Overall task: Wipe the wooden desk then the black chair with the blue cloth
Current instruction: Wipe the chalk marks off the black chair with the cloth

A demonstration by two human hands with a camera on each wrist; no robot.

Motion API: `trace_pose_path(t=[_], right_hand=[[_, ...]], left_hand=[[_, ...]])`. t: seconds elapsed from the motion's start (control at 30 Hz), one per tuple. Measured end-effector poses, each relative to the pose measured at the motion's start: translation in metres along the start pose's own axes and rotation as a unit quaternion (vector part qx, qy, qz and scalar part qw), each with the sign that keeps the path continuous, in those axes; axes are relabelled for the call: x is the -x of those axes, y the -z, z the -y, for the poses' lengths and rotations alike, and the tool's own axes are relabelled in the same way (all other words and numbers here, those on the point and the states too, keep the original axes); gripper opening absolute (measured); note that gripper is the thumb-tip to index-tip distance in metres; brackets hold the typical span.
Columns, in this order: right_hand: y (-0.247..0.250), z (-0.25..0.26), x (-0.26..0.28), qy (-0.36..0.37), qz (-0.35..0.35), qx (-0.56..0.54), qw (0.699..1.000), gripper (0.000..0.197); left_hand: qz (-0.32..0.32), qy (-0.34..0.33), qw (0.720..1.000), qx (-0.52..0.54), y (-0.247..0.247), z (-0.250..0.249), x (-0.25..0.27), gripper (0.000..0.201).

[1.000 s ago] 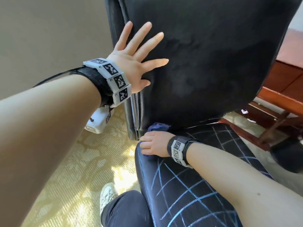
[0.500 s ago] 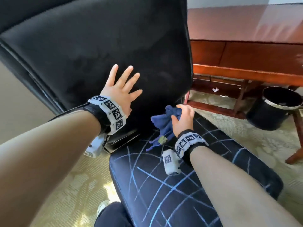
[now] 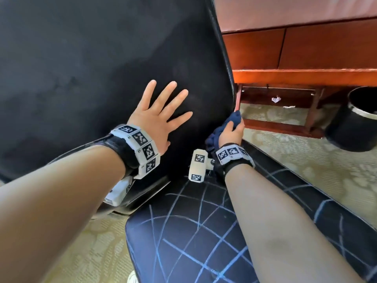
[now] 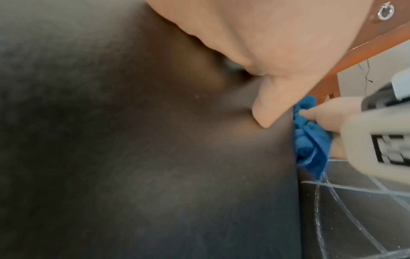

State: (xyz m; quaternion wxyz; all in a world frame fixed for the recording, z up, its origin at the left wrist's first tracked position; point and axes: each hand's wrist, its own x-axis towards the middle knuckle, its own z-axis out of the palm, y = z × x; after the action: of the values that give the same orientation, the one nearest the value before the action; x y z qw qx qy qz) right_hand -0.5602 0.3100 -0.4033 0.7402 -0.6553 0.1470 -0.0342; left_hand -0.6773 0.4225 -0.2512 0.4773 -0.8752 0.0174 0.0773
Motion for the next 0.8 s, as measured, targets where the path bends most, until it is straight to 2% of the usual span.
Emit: trace_pose_path(t=[0.13, 0.27, 0.33, 0.4, 0.43, 0.53, 0.6, 0.7, 0.8], right_hand=[[-0.021, -0.028, 0.027, 0.001, 0.060, 0.034, 0.998, 0.048], [-0.032, -0.057, 0.080, -0.064, 0.168, 0.074, 0.981, 0.048], [-0.029, -0.059, 0.096, -0.072, 0.211, 0.114, 0.968, 0.043], [-0.018, -0.055, 0.093, -0.069, 0.212, 0.135, 0.966, 0.038], [-0.011, -0.051, 0.085, -0.070, 0.191, 0.134, 0.970, 0.038], [0.013, -0.032, 0.040, -0.074, 0.067, 0.120, 0.988, 0.043], [0.023, -0.017, 0.014, -0.063, 0.024, 0.116, 0.991, 0.048], [0.013, 0.000, 0.002, -0.049, 0.092, 0.170, 0.980, 0.051], [-0.003, -0.001, 0.026, -0.074, 0.150, 0.214, 0.962, 0.047]], left_hand=[[0.002, 0.002, 1.000, 0.002, -0.008, 0.003, -0.008, 0.079], [-0.009, -0.001, 1.000, -0.001, -0.009, 0.002, -0.007, 0.079], [-0.013, -0.001, 1.000, -0.003, -0.008, 0.003, -0.005, 0.078], [-0.013, -0.004, 1.000, -0.002, -0.006, 0.003, -0.004, 0.078], [-0.015, -0.005, 1.000, -0.001, -0.006, 0.003, -0.004, 0.078], [-0.015, -0.005, 1.000, 0.000, -0.007, 0.003, -0.004, 0.078], [-0.015, -0.005, 1.000, 0.002, -0.008, 0.002, -0.005, 0.078], [-0.016, -0.008, 1.000, 0.007, -0.010, 0.004, -0.007, 0.078], [-0.016, -0.009, 1.000, 0.012, -0.013, 0.006, -0.011, 0.079]])
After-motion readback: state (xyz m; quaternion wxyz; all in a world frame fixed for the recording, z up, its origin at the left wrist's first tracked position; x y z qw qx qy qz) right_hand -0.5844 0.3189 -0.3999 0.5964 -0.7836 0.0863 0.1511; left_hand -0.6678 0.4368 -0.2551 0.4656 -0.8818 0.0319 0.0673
